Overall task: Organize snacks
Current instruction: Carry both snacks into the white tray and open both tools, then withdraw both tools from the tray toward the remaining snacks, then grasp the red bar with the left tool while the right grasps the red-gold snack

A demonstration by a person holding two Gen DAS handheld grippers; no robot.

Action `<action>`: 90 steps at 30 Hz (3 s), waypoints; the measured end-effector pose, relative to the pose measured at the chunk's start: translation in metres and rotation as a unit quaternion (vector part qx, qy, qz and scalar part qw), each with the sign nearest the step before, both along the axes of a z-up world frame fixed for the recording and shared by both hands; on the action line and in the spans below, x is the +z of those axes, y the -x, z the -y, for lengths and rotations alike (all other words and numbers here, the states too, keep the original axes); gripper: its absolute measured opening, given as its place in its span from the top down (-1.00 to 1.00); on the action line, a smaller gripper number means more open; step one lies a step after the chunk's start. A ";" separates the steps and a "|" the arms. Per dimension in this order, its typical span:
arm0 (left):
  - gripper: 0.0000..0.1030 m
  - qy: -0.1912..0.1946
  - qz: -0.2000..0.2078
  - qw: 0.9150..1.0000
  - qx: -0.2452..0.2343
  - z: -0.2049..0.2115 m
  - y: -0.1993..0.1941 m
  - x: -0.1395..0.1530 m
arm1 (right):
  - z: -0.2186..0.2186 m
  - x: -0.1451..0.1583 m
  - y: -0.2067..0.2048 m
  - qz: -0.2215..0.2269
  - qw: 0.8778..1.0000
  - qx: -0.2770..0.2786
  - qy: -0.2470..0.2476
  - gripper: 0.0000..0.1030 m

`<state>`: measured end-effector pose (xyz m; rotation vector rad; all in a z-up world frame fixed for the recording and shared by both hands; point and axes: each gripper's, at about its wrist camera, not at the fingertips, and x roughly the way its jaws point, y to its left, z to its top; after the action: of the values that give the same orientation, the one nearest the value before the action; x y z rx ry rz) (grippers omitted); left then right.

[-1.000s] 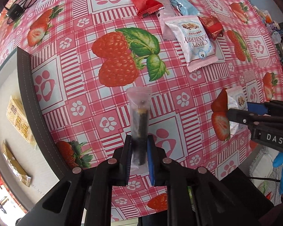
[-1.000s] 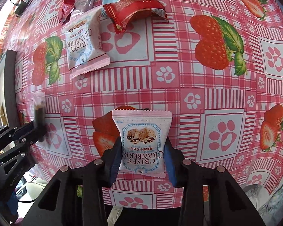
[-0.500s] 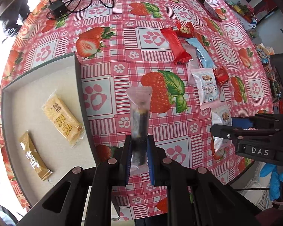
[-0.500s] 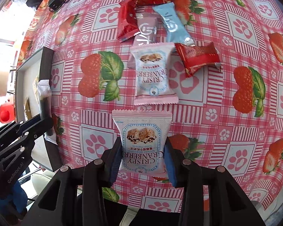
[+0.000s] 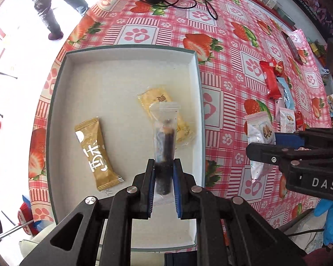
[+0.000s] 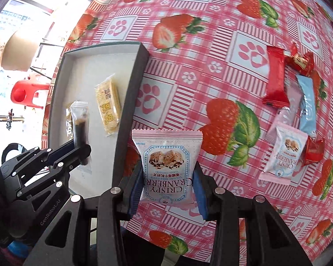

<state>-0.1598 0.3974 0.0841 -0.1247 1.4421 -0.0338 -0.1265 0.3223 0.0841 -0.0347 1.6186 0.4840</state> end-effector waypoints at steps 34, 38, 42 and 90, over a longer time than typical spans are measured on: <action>-0.56 -0.050 -0.039 0.997 0.043 -0.047 0.019 -0.019 | -0.076 -0.029 0.050 -0.009 1.000 0.026 0.001 -1.00; -0.56 -0.051 -0.037 0.998 0.028 -0.037 0.013 -0.014 | -0.055 -0.036 0.048 -0.017 1.000 -0.004 0.012 -1.00; -0.56 -0.049 -0.034 0.998 0.013 -0.023 0.008 -0.010 | -0.034 -0.040 0.047 -0.022 0.999 -0.032 0.018 -1.00; -0.56 0.028 -0.081 0.994 -0.064 0.188 -0.191 -0.055 | 0.361 -0.087 0.001 -0.071 0.882 -0.464 0.039 -1.00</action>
<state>0.0317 0.2089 0.0292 -0.0818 1.6111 -0.1726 -0.1276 -0.0384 -0.0031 0.7048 1.5876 -0.3347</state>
